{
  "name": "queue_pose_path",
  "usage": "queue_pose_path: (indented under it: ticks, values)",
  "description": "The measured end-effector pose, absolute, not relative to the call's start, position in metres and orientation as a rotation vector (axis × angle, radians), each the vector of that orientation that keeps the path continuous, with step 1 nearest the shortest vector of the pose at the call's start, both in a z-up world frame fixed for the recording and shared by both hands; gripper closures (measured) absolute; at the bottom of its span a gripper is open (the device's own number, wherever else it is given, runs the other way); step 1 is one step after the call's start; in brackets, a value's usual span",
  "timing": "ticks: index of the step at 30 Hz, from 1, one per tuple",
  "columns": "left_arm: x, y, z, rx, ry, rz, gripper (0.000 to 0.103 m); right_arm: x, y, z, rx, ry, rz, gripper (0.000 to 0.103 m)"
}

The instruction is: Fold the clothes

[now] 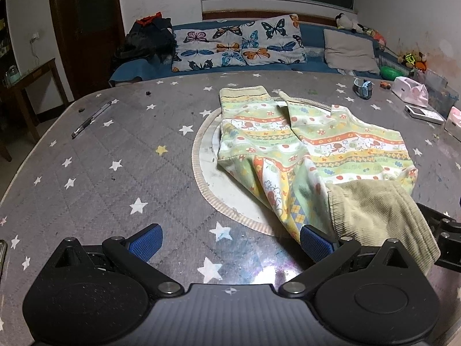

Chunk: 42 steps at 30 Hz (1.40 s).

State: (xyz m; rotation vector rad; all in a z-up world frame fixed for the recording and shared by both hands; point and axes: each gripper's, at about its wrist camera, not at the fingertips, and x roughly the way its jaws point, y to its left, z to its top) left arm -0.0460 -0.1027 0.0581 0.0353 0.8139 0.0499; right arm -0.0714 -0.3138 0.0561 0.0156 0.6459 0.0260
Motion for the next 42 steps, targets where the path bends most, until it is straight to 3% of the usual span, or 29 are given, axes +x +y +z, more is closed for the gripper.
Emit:
queue_pose_path:
  ticks: [21,31,39,41,42]
  values:
    - [-0.021,-0.097,0.069,0.065,0.784,0.062,0.0,-0.051,-0.304,0.059,-0.018,0.643,0.078,0.0]
    - [0.017,-0.115,0.077,0.084,0.748,-0.087,0.001,-0.018,-0.303,0.058,-0.067,0.649,0.116,0.005]
    - [0.056,-0.137,0.056,0.14,0.811,-0.255,0.032,0.018,-0.315,0.059,-0.122,0.657,0.121,0.014]
    - [0.061,-0.141,0.046,0.181,0.838,-0.273,0.058,0.031,-0.316,0.059,-0.125,0.659,0.144,0.015]
    - [0.063,-0.142,0.042,0.196,0.847,-0.279,0.064,0.038,-0.315,0.06,-0.123,0.661,0.159,0.017]
